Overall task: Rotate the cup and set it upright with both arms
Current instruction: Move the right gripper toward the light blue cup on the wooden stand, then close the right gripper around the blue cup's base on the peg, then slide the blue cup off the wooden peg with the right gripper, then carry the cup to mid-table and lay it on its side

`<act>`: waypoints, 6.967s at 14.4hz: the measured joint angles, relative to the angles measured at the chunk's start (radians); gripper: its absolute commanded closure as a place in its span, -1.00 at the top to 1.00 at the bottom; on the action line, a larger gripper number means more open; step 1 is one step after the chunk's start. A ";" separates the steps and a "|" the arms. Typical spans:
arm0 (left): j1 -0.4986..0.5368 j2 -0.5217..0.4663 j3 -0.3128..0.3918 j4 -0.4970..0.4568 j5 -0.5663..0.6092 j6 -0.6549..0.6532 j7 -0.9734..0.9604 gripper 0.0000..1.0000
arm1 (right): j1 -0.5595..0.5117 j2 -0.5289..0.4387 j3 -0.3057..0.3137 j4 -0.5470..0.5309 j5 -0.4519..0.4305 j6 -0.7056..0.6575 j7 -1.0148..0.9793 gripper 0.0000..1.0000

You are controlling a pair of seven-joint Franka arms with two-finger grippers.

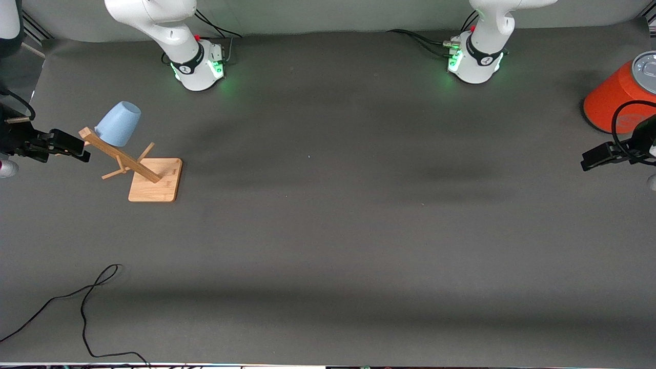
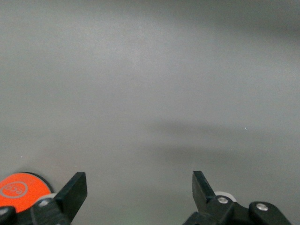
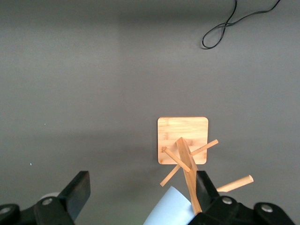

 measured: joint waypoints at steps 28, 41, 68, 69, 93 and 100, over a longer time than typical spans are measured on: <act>0.000 -0.001 -0.002 0.015 -0.001 -0.025 0.022 1.00 | 0.004 -0.448 -0.055 -0.545 -0.046 0.059 0.550 1.00; 0.002 -0.001 -0.001 0.015 -0.001 -0.034 0.026 1.00 | 0.005 -0.464 -0.089 -0.799 -0.076 0.278 0.695 1.00; 0.020 -0.001 -0.002 0.016 -0.001 -0.042 0.032 1.00 | 0.224 -0.494 -0.068 -0.589 0.032 -0.001 1.051 -0.45; 0.020 -0.001 -0.002 0.016 -0.001 -0.042 0.032 1.00 | 0.270 -0.494 -0.067 -0.577 0.049 -0.001 1.116 -0.45; 0.012 -0.064 -0.084 0.109 -0.003 -0.075 0.017 1.00 | 0.966 0.848 -0.057 0.486 0.092 0.290 2.360 -0.45; 0.016 -0.058 -0.081 0.114 -0.003 -0.034 0.017 1.00 | 0.983 0.969 -0.058 0.501 0.092 0.370 2.421 -0.23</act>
